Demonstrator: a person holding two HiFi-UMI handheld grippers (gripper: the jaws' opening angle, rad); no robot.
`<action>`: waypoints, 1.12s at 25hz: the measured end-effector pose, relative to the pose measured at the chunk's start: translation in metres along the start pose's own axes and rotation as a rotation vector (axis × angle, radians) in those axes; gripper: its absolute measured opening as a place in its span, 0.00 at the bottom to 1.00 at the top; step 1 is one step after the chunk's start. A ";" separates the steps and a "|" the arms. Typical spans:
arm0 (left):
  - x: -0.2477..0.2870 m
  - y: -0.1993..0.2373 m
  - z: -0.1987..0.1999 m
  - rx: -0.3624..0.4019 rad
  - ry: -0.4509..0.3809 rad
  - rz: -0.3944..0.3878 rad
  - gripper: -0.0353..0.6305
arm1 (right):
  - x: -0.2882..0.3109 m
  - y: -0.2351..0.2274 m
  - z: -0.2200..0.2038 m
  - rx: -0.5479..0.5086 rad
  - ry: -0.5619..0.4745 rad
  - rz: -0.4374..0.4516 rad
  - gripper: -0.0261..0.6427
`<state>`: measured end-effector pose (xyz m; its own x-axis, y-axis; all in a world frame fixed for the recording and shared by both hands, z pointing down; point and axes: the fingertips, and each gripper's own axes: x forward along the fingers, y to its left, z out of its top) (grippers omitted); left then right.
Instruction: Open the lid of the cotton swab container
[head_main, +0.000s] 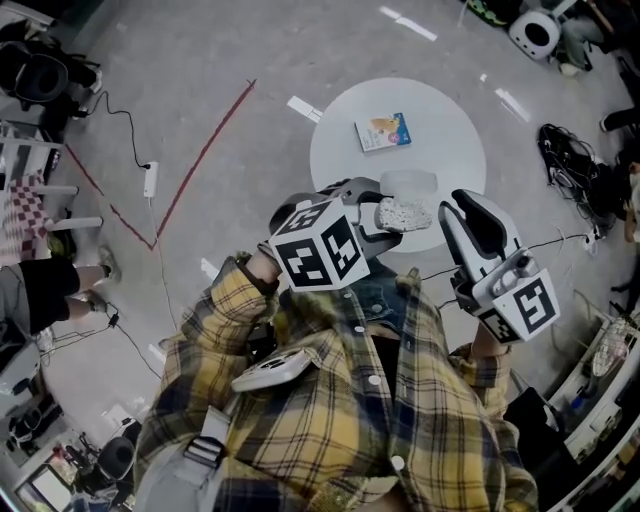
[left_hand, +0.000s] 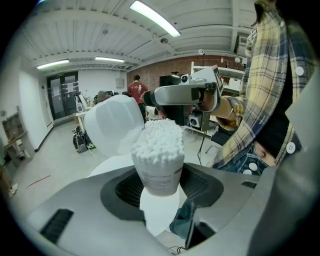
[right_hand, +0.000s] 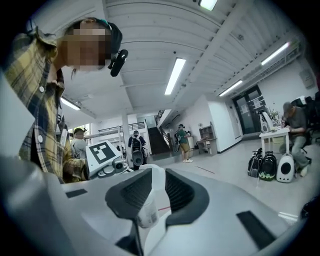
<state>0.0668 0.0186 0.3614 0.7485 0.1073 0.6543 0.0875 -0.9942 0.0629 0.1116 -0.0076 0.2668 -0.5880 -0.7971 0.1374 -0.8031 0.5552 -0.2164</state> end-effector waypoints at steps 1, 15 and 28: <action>0.000 0.001 0.003 -0.001 -0.005 0.004 0.40 | -0.004 -0.001 -0.001 0.003 -0.005 -0.015 0.16; 0.002 0.002 0.004 0.010 -0.006 -0.012 0.40 | -0.012 -0.011 -0.037 0.019 0.057 -0.134 0.06; 0.000 -0.001 -0.002 0.023 -0.001 -0.017 0.40 | -0.010 -0.005 -0.044 0.031 0.073 -0.111 0.06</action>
<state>0.0654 0.0196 0.3624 0.7473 0.1240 0.6528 0.1154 -0.9917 0.0562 0.1174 0.0075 0.3091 -0.5022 -0.8331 0.2317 -0.8608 0.4561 -0.2259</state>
